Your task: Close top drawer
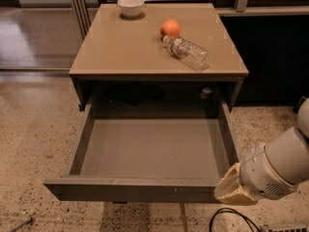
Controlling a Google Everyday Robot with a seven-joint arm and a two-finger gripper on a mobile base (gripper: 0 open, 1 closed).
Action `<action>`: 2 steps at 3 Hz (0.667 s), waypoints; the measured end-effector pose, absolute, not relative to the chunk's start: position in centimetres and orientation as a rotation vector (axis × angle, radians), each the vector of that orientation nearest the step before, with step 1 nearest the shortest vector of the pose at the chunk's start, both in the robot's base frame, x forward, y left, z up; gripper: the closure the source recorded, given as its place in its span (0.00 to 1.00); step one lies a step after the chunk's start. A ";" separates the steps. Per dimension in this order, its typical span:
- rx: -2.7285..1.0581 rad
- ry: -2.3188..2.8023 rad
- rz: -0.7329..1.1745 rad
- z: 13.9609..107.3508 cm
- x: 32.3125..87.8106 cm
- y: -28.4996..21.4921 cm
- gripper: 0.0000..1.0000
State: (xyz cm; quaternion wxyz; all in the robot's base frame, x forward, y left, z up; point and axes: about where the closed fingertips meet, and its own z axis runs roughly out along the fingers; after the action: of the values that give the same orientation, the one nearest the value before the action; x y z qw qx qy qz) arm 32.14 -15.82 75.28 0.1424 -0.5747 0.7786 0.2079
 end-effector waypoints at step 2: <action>-1.404 2.370 0.566 70.3 32.1 -15.5 1.00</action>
Offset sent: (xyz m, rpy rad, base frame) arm 0.0070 0.0088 -0.0761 0.0494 -0.0213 -0.3221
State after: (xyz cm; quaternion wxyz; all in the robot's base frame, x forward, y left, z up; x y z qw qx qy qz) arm 32.06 -15.49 70.32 0.1639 -0.4926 0.8313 0.1986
